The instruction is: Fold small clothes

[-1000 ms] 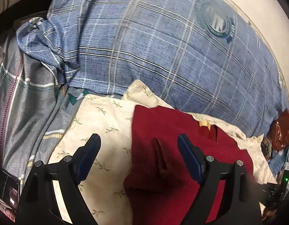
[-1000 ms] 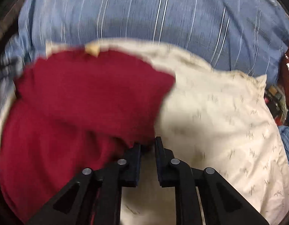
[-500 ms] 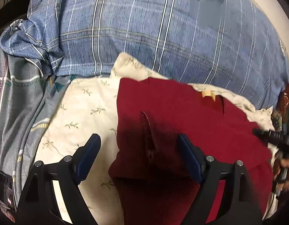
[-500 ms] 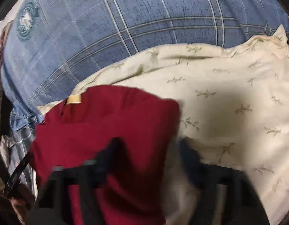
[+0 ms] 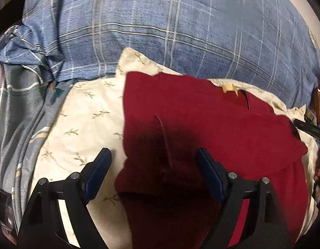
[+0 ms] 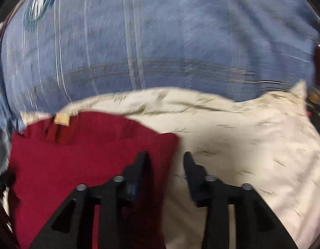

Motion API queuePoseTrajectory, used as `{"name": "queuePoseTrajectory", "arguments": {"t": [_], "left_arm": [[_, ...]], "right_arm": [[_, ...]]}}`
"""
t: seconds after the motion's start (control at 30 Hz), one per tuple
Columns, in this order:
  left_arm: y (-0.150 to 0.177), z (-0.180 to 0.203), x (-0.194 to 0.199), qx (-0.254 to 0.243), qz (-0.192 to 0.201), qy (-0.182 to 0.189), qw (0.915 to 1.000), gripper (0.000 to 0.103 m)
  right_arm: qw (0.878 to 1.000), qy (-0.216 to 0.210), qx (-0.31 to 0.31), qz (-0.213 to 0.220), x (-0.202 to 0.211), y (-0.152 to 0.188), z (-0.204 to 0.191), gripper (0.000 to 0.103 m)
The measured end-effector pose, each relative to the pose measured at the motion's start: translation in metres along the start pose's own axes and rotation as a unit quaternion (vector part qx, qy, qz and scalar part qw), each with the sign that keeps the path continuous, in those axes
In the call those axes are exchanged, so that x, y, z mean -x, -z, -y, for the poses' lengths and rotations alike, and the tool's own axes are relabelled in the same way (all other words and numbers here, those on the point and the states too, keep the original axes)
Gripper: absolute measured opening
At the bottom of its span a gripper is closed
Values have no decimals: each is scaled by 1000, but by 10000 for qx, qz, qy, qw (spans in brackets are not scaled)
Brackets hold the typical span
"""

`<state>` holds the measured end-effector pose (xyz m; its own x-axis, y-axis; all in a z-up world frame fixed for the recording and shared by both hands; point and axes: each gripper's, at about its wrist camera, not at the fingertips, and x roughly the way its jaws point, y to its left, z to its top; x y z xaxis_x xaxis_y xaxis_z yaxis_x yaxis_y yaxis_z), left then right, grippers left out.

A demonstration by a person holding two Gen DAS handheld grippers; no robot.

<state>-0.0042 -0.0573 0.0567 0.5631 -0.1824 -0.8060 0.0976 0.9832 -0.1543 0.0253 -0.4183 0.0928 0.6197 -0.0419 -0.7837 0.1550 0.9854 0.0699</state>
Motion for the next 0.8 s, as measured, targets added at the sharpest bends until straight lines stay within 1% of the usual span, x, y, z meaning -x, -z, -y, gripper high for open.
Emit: {"name": "queuePoseTrajectory", "arguments": {"t": [0.07, 0.1, 0.13, 0.17, 0.2, 0.23, 0.3, 0.33, 0.37, 0.43, 0.47, 0.5, 0.53, 0.57, 0.6, 0.63, 0.67, 0.7, 0.73, 0.8], "left_arm": [[-2, -5, 5, 74, 91, -14, 9999, 84], [-3, -7, 5, 99, 116, -40, 9999, 84], [-3, -9, 4, 116, 106, -82, 9998, 84], [-3, -10, 2, 124, 54, -123, 9998, 84], [-2, -12, -2, 136, -55, -172, 9997, 84], [0, -15, -5, 183, -172, -174, 9995, 84], [1, -19, -4, 253, -226, -96, 9994, 84], [1, -21, -1, 251, -237, -103, 9994, 84], [1, -22, 1, 244, -229, -115, 9994, 84], [0, -29, 9, 291, -147, -95, 9994, 84], [-1, -31, 12, 334, -97, -93, 9993, 84], [-3, -33, 16, 388, -16, -118, 9992, 84], [-4, -34, 18, 408, 42, -124, 9991, 84], [-5, -34, 19, 421, 92, -103, 9990, 84], [-6, -34, 19, 438, 116, -52, 9990, 84], [-6, -33, 17, 444, 110, -10, 9990, 84], [-5, -31, 15, 412, 75, 15, 9991, 84], [-4, -29, 12, 360, 26, -15, 9993, 84], [-2, -26, 6, 255, -70, -130, 9996, 84], [0, -23, -1, 142, -190, -246, 9994, 84]], "right_arm": [[9998, -71, -34, 176, 28, 3, 2, 44], [9993, -247, 98, 278, 43, 8, -4, 44], [9981, -411, 365, 264, 51, 14, -14, 44], [9970, -456, 592, 188, 52, 18, -24, 43], [9946, -407, 953, 30, 49, 27, -36, 38], [9927, -257, 1170, -128, 41, 35, -44, 38], [9883, 217, 1424, -511, 21, 51, -44, 38], [9856, 427, 1512, -623, 15, 59, -41, 41], [9861, 477, 1482, -575, 19, 60, -38, 43], [9890, 523, 1279, -520, 32, 57, -33, 44], [9915, 482, 1154, -371, 42, 54, -32, 45], [9935, 400, 1037, -228, 50, 51, -32, 50], [9959, 229, 871, -46, 59, 46, -32, 52], [9969, 82, 777, 43, 63, 43, -33, 53], [9977, -158, 638, 144, 65, 39, -34, 55], [9979, -284, 563, 167, 61, 36, -37, 55], [9980, -354, 515, 135, 56, 35, -38, 55], [9981, -301, 542, 34, 47, 36, -39, 55], [9978, -180, 630, -83, 35, 39, -40, 53], [9961, 82, 820, -318, 16, 51, -40, 52]]}}
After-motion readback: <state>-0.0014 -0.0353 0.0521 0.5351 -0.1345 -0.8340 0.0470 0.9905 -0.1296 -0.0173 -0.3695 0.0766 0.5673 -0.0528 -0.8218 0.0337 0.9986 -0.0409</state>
